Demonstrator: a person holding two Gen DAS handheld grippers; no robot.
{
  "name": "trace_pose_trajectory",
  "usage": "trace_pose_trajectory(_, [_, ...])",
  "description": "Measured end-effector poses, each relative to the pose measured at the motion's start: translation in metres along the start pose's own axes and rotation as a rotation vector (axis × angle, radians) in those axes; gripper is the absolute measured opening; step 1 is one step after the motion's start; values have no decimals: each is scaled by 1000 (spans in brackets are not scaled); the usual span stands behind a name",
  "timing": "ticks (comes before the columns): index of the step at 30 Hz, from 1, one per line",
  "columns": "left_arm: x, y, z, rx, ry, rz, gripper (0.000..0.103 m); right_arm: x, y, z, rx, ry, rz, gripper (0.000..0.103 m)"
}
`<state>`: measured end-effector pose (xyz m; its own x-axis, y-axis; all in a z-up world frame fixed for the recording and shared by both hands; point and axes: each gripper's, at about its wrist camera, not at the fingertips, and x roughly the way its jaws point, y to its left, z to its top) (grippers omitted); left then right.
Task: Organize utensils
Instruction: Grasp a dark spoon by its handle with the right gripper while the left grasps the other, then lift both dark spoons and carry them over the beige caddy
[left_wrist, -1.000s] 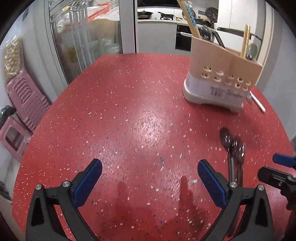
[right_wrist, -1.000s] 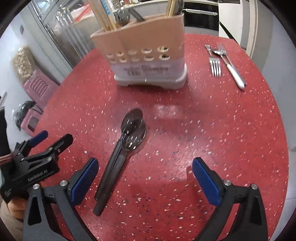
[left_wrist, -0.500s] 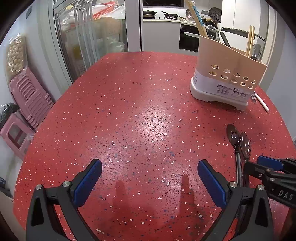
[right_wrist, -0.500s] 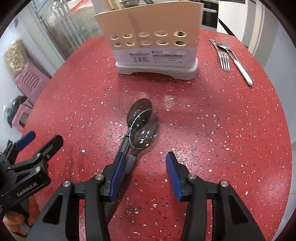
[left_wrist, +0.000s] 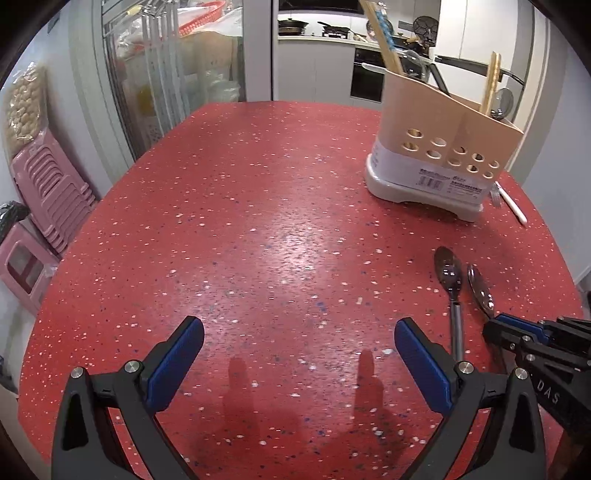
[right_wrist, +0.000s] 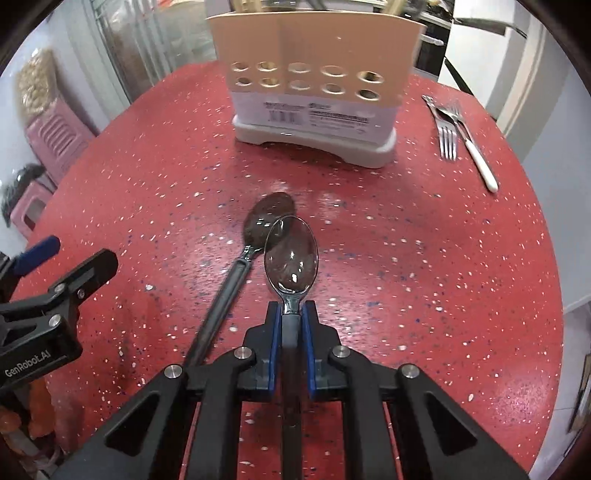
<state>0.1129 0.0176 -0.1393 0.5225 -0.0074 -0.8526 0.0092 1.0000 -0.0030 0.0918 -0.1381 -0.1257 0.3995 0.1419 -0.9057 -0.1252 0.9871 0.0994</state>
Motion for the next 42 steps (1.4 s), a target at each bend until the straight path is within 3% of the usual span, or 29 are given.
trace_pose_trajectory(5, [-18, -19, 14, 45, 29, -64, 103, -3, -18, -1, 39, -10, 46, 13])
trace_pose_trajectory(11, [-8, -58, 22, 125, 105, -112, 102, -12, -35, 1, 54, -30, 58, 13])
trace_pose_trajectory(14, [-3, -75, 28, 151, 132, -106, 102, -18, -45, 2, 66, -44, 63, 13])
trace_pose_trajectory(17, [2, -85, 31, 172, 159, -101, 93, -23, -51, 0, 80, -53, 72, 12])
trace_pose_trajectory(22, [7, -99, 32, 206, 201, -85, 88, -32, -60, -1, 100, -69, 87, 12])
trace_pose_trajectory(27, [5, -110, 36, 249, 243, -61, 88, -41, -66, -2, 103, -82, 111, 12])
trace_pose_trajectory(32, [11, -114, 47, 252, 315, -85, 88, -46, -72, 0, 112, -97, 136, 13])
trace_pose_trajectory(34, [7, -119, 48, 280, 327, -104, 79, -48, -75, 2, 117, -104, 145, 13])
trace_pose_trajectory(38, [-2, -137, 46, 334, 332, -137, 36, -53, -82, 3, 125, -118, 159, 13])
trace_pose_trajectory(42, [-11, -141, 39, 303, 282, -145, 34, -58, -88, 2, 137, -132, 177, 13])
